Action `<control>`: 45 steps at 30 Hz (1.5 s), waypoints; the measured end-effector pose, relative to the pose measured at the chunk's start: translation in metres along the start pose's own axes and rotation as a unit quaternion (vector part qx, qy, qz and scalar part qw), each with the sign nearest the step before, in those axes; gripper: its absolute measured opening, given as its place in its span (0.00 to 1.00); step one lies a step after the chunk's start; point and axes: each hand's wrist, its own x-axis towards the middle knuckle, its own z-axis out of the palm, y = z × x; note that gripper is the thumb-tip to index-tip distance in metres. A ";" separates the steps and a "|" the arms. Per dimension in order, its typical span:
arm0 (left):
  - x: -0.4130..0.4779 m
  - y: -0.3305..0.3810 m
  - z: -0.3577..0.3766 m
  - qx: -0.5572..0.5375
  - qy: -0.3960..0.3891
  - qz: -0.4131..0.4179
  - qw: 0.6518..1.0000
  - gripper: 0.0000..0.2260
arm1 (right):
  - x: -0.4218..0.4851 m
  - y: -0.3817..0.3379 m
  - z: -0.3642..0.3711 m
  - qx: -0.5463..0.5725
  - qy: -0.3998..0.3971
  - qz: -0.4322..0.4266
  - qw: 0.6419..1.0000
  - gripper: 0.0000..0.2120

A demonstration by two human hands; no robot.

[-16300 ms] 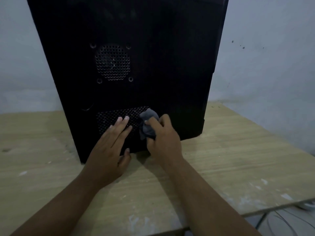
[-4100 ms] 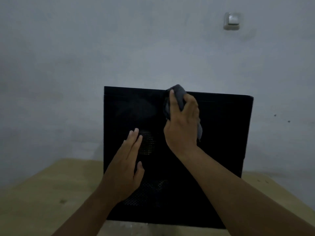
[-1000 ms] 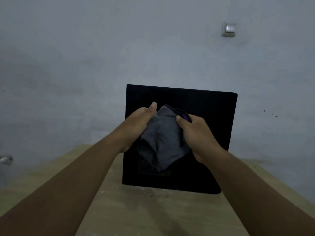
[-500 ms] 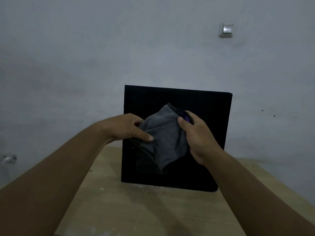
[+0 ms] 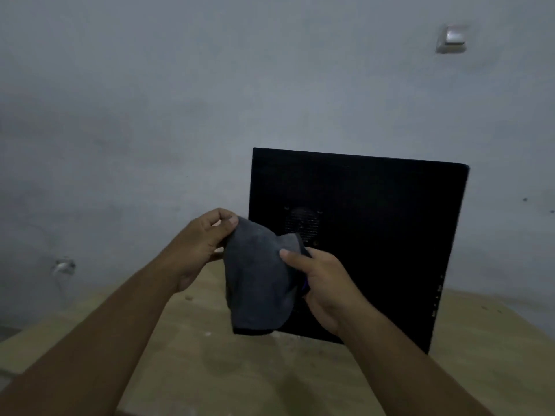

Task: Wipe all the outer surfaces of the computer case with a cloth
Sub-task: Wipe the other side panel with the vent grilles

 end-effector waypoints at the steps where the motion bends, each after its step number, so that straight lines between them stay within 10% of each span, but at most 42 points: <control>1: 0.003 -0.010 -0.005 0.009 0.027 -0.004 1.000 0.10 | 0.007 0.011 0.009 -0.006 0.010 -0.003 1.000 0.10; 7: 0.024 -0.076 -0.047 0.264 0.223 0.013 0.938 0.11 | 0.047 0.079 0.074 -0.140 0.009 -0.048 0.989 0.05; 17: 0.117 -0.192 -0.160 0.532 0.108 -0.049 0.838 0.11 | 0.157 0.186 0.141 -0.200 0.037 0.004 0.979 0.05; 24: 0.181 -0.245 -0.218 0.443 0.060 -0.128 0.885 0.16 | 0.240 0.231 0.160 -0.297 0.027 0.199 0.933 0.11; 30: 0.151 -0.277 -0.238 0.423 -0.071 -0.119 0.895 0.23 | 0.251 0.243 0.164 -0.577 -0.033 0.053 0.814 0.08; 39: 0.133 -0.284 -0.259 0.404 -0.176 -0.200 0.875 0.39 | 0.278 0.266 0.209 -0.627 -0.164 0.263 0.714 0.41; 45: 0.146 -0.279 -0.237 0.295 -0.103 -0.273 0.910 0.32 | 0.280 0.258 0.182 -0.529 -0.179 0.265 0.786 0.31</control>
